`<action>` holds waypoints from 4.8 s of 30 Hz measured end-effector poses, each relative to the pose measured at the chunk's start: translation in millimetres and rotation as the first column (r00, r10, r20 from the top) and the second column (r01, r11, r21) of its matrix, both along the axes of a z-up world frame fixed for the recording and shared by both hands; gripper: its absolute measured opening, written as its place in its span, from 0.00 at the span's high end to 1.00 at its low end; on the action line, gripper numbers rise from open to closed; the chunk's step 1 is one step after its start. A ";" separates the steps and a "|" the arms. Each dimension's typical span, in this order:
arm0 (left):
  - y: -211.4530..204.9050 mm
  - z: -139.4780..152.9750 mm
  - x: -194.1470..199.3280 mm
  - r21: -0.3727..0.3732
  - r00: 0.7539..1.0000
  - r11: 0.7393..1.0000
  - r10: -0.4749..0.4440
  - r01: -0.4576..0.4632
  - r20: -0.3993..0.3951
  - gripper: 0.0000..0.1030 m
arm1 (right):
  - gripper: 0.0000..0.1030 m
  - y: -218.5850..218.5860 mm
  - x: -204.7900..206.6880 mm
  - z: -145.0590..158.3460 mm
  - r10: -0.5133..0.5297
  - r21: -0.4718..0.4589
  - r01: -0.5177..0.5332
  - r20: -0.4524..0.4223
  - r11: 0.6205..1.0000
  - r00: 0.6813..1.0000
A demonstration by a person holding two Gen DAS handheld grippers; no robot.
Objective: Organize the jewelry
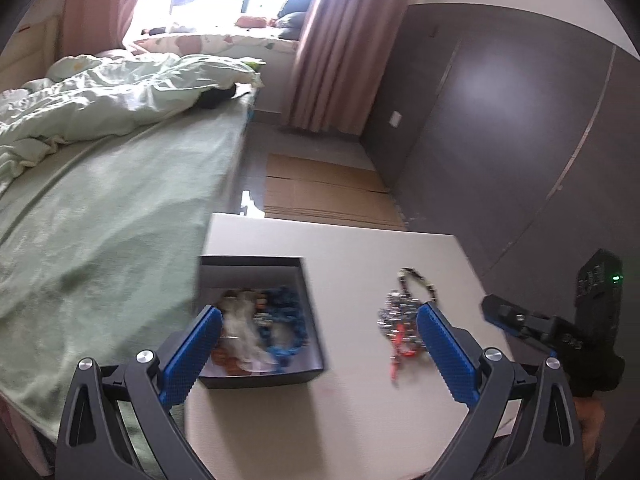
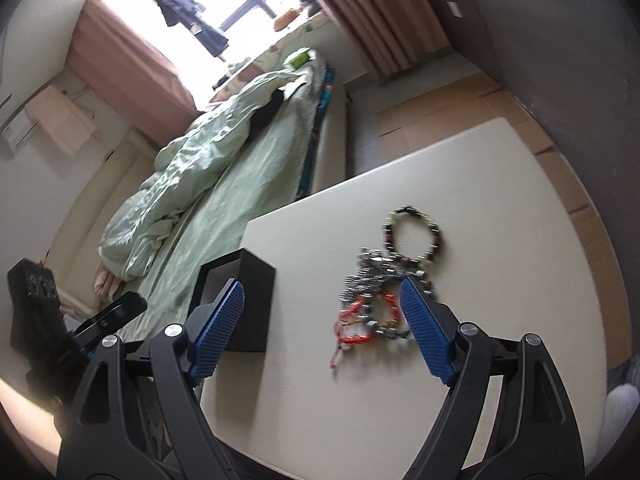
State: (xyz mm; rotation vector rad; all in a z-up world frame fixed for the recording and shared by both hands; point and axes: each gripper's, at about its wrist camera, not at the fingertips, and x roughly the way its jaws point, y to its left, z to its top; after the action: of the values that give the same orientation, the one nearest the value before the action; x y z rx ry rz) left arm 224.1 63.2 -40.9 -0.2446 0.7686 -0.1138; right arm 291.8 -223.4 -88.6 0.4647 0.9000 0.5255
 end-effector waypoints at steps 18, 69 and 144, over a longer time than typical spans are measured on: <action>-92.1 -27.3 23.5 -0.025 0.984 0.988 -0.153 0.152 -0.086 0.51 | 0.52 -49.7 -3.5 -39.9 -0.164 -0.037 0.160 -0.159 0.986 0.974; -81.8 -84.8 60.5 -0.151 0.960 0.983 -0.139 0.104 -0.242 1.00 | 0.60 22.2 37.1 -64.3 -0.099 -0.314 0.035 -0.189 0.949 0.977; 107.8 -10.9 -30.6 -0.020 0.973 0.979 0.199 -0.202 -0.116 0.50 | 0.91 178.0 -20.5 22.8 0.296 0.096 -0.315 0.176 0.944 0.939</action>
State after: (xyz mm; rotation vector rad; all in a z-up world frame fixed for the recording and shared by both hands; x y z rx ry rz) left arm 193.5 171.0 -51.8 -0.3595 0.8508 0.0801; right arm 271.3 -45.4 -65.8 0.3884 0.7920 0.8953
